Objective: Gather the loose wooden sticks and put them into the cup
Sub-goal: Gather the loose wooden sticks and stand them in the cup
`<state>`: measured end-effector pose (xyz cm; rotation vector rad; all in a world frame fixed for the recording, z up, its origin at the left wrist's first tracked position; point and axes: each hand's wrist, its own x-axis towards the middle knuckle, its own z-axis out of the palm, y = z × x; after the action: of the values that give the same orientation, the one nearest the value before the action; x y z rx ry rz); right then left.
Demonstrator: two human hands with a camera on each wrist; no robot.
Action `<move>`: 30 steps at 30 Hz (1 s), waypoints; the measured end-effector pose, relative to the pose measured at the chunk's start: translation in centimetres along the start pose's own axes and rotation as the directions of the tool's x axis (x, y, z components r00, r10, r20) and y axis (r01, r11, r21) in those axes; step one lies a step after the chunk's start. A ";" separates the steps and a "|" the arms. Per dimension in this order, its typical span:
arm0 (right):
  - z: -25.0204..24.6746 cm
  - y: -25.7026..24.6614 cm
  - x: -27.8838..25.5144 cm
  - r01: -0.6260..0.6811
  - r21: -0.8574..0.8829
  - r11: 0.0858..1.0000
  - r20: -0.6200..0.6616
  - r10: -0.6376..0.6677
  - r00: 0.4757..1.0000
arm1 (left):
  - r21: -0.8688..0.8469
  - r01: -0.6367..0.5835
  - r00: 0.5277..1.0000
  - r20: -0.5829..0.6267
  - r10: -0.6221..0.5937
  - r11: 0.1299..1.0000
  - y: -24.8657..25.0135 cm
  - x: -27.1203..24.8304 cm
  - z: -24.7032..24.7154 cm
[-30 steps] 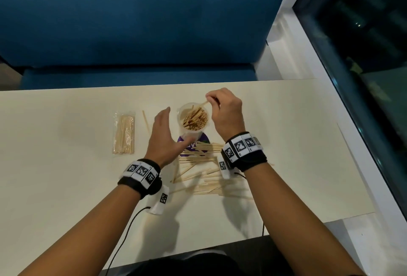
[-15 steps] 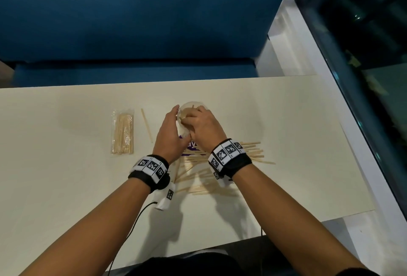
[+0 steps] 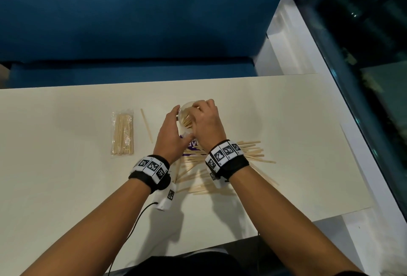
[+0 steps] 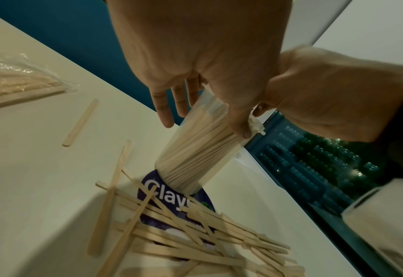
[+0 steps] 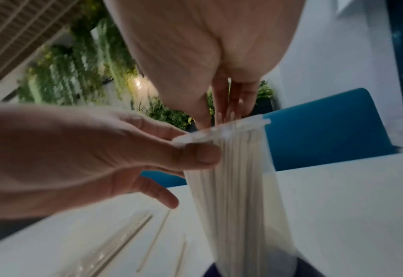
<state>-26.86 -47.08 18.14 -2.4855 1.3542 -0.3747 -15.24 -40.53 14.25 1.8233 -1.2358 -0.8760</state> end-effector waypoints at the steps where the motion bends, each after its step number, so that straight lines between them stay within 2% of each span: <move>1: -0.2 -0.3 0.0 0.001 -0.015 1.000 -0.046 -0.002 0.999 | 0.003 -0.008 1.000 -0.004 0.008 1.000 0.0 0.0 0.0; 3: -0.1 -0.5 -0.3 0.053 -0.052 0.997 -0.048 -0.055 0.997 | 0.005 -0.017 1.000 -0.010 0.017 1.000 -0.2 -0.1 0.0; 5: 0.6 -0.3 -0.7 0.136 -0.064 0.989 0.021 -0.135 0.991 | 0.003 -0.010 1.000 -0.014 0.011 1.000 -0.4 -0.1 0.0; 7: 0.7 0.3 -1.1 0.166 -0.079 0.983 0.060 -0.162 0.985 | 0.001 -0.015 1.000 -0.011 0.015 1.000 -0.4 0.0 0.0; 11: -0.2 1.1 -1.7 0.126 -0.101 0.987 0.016 -0.125 0.992 | 0.006 -0.005 1.000 0.001 0.005 1.000 -0.4 -0.1 0.1; 15: 0.3 1.6 -2.2 0.150 0.015 0.989 -0.058 -0.149 0.987 | 0.001 -0.002 1.000 0.002 0.002 1.000 -0.3 -0.1 0.2; 19: 0.0 1.1 -2.0 0.090 0.103 0.991 -0.128 -0.076 0.989 | 0.013 -0.003 1.000 0.006 0.003 1.000 -0.3 0.0 0.1; 23: 1.0 0.5 -2.6 0.069 0.080 0.994 -0.084 -0.062 0.995 | 0.039 -0.012 1.000 -0.006 0.012 0.999 -0.5 0.1 0.2; 28: 0.9 0.6 -3.3 0.046 0.111 0.993 -0.175 -0.026 0.984 | 0.029 -0.017 1.000 0.001 0.017 0.999 -0.6 0.1 0.2; 30: 1.3 0.5 -3.9 0.067 0.050 0.997 -0.117 -0.060 0.991 | 0.030 -0.023 1.000 -0.005 0.023 0.999 -0.6 0.1 0.2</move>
<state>-28.87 -43.88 16.35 -2.5011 1.2914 -0.5698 -15.13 -40.47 13.58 1.8305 -1.2704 -0.8441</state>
